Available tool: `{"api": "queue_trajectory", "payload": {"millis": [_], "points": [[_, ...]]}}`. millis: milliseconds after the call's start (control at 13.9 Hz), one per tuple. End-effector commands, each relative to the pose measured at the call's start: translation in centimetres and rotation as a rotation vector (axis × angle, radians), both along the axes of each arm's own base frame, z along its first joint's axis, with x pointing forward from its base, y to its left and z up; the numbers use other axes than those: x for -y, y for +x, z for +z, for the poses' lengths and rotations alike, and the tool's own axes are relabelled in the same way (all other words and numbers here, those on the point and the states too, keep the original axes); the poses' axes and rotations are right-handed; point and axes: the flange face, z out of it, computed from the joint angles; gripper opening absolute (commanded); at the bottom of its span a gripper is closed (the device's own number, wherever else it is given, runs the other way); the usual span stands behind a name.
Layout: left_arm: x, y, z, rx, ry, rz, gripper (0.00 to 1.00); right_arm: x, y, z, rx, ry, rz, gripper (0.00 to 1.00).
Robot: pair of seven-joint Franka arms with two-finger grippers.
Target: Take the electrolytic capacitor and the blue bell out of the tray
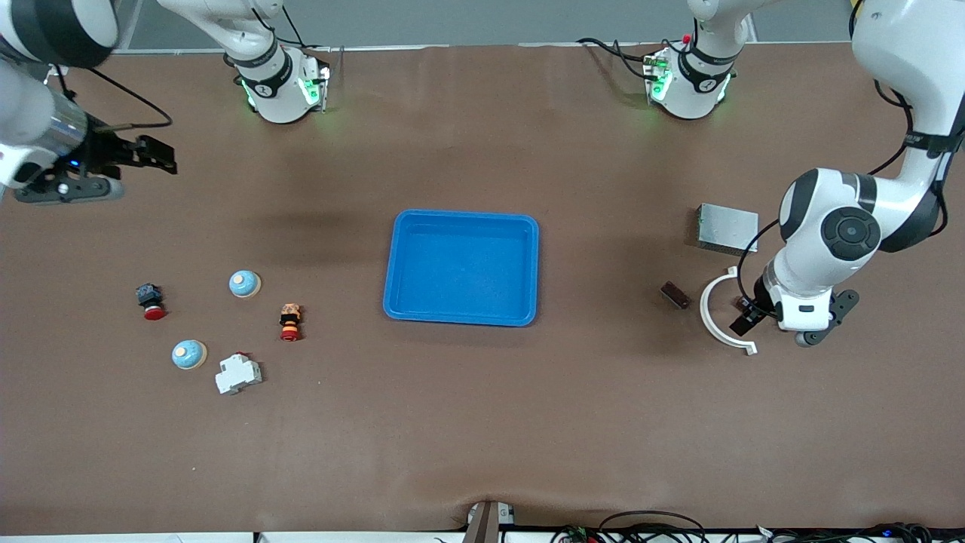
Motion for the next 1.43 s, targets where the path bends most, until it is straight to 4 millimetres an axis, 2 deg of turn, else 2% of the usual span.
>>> {"api": "queue_trajectory", "payload": {"millis": [0, 72, 143, 287, 358, 430, 502, 573, 717, 789, 932, 1004, 1075, 1147, 1362], "points": [[0.8, 1.4, 5.8, -0.015, 0.039, -0.098, 1.0, 0.4, 4.0, 4.9, -0.027, 0.014, -0.009, 1.0], [0.8, 1.9, 7.3, -0.019, 0.047, -0.145, 1.0, 0.4, 4.5, 6.2, -0.01, 0.013, -0.009, 1.0], [0.6, 2.6, 9.2, -0.015, 0.065, -0.217, 1.0, 1.3, 4.3, 7.6, 0.003, 0.023, -0.027, 1.0], [-1.1, 4.0, 13.9, -0.032, 0.081, -0.346, 1.0, 1.9, 4.4, 9.0, 0.043, 0.017, -0.036, 1.0], [-1.9, 4.5, 15.9, -0.047, 0.089, -0.408, 1.0, 2.4, 4.5, 9.2, 0.052, 0.011, -0.045, 1.0], [-2.6, 5.0, 17.9, -0.048, 0.097, -0.472, 1.0, 3.2, 5.1, 8.4, 0.043, 0.01, -0.058, 1.0], [-3.1, 5.1, 19.2, -0.048, 0.101, -0.506, 1.0, 4.3, 5.4, 9.1, 0.075, 0.016, -0.081, 1.0], [-3.4, 5.0, 19.7, -0.055, 0.105, -0.524, 1.0, 4.6, 5.6, 10.4, 0.118, 0.015, -0.087, 1.0], [-3.5, 4.7, 20.5, -0.079, 0.117, -0.59, 1.0, 4.3, 6.1, 11.4, 0.174, 0.021, -0.082, 1.0], [-3.5, 4.8, 21.8, -0.071, 0.123, -0.622, 1.0, 3.8, 6.5, 11.4, 0.194, 0.032, -0.089, 1.0], [-4.3, 4.6, 22.8, -0.076, 0.122, -0.623, 1.0, 2.8, 7.1, 11.0, 0.204, 0.027, -0.177, 1.0], [-4.8, 4.4, 23.4, -0.074, 0.14, -0.624, 1.0, 1.9, 7.4, 11.1, 0.213, 0.027, -0.164, 1.0], [-4.8, 3.4, 25.8, -0.045, 0.16, -0.617, 1.0, 1.6, 7.8, 11.1, 0.233, 0.026, -0.159, 1.0], [-6.0, 2.9, 26.7, -0.043, 0.178, -0.615, 1.0, 1.4, 8.2, 10.9, 0.244, 0.029, -0.151, 1.0], [-6.5, 1.3, 27.5, -0.12, 0.155, -0.629, 1.0, 1.1, 8.5, 10.5, 0.241, 0.028, -0.145, 1.0]]}}
